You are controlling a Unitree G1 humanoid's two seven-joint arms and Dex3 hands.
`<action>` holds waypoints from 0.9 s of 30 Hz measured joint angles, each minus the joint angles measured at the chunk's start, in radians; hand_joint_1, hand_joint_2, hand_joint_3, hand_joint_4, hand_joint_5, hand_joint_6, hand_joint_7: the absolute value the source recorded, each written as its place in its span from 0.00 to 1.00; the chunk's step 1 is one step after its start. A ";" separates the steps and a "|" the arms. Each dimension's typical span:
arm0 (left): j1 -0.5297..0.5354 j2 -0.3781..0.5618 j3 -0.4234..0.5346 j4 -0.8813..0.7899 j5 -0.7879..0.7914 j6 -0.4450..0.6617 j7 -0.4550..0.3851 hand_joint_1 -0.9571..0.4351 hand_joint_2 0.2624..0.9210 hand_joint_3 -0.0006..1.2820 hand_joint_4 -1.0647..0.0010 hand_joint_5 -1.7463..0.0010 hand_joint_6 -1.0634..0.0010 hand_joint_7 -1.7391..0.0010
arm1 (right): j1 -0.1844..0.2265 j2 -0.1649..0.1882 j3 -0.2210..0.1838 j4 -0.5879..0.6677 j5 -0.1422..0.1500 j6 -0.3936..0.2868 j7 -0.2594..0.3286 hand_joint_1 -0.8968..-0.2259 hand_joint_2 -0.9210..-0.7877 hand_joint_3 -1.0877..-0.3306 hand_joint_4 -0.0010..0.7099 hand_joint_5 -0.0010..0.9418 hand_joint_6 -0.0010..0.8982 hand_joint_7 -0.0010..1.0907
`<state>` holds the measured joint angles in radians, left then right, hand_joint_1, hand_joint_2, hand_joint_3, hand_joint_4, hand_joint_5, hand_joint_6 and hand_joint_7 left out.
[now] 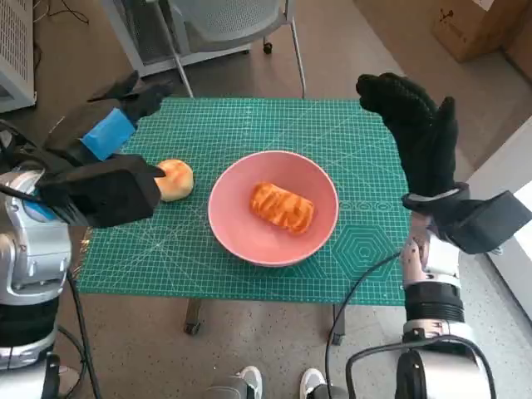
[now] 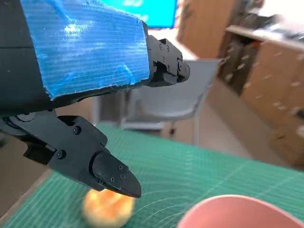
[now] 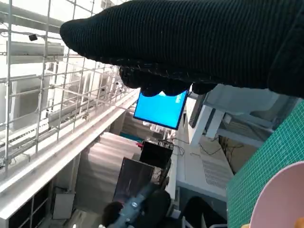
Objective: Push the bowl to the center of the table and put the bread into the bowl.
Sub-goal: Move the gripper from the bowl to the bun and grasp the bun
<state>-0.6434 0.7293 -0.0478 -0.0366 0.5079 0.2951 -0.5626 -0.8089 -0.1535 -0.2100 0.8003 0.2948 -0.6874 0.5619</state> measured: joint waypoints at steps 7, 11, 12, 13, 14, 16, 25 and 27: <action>-0.001 0.009 -0.031 0.061 -0.001 0.005 -0.021 0.82 0.76 0.02 0.99 1.00 0.78 1.00 | -0.005 0.000 0.001 0.003 0.003 0.001 0.003 0.50 0.00 0.69 0.36 0.00 0.40 0.01; -0.007 0.009 -0.069 0.115 0.009 -0.013 -0.018 0.84 0.77 0.02 0.98 1.00 0.78 1.00 | -0.007 0.000 0.003 0.004 0.003 0.001 0.002 0.51 0.00 0.69 0.35 0.00 0.39 0.01; -0.008 0.009 -0.078 0.131 0.011 -0.020 -0.017 0.84 0.77 0.02 0.98 1.00 0.78 1.00 | -0.008 0.000 0.004 0.004 0.003 0.001 0.002 0.51 0.00 0.69 0.35 0.00 0.39 0.01; -0.010 0.009 -0.087 0.147 0.013 -0.027 -0.017 0.84 0.77 0.02 0.98 1.00 0.78 1.00 | -0.009 0.000 0.005 0.004 0.002 0.001 0.002 0.51 0.00 0.69 0.35 0.00 0.39 0.01; -0.013 0.009 -0.095 0.163 0.014 -0.034 -0.017 0.84 0.77 0.02 0.98 1.00 0.78 1.00 | -0.009 0.000 0.005 0.004 0.002 0.001 0.002 0.51 0.00 0.69 0.35 0.00 0.39 0.01; -0.022 0.007 -0.106 0.202 0.014 -0.050 -0.016 0.84 0.77 0.02 0.99 1.00 0.78 1.00 | -0.009 0.000 0.006 0.005 0.002 0.000 0.002 0.51 0.00 0.69 0.35 0.00 0.39 0.01; -0.110 -0.022 -0.174 0.422 0.031 -0.113 0.017 0.80 0.76 0.02 0.99 1.00 0.78 1.00 | -0.011 -0.002 0.006 0.020 0.003 -0.011 0.008 0.50 0.00 0.69 0.35 0.00 0.40 0.01; -0.139 -0.035 -0.205 0.492 0.055 -0.124 0.031 0.78 0.75 0.02 0.99 1.00 0.78 1.00 | -0.011 -0.002 0.006 0.023 0.003 -0.012 0.011 0.50 0.00 0.69 0.35 0.00 0.40 0.01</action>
<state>-0.7828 0.6945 -0.2531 0.4553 0.5632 0.1713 -0.5319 -0.8203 -0.1559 -0.2039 0.8231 0.2977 -0.6996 0.5728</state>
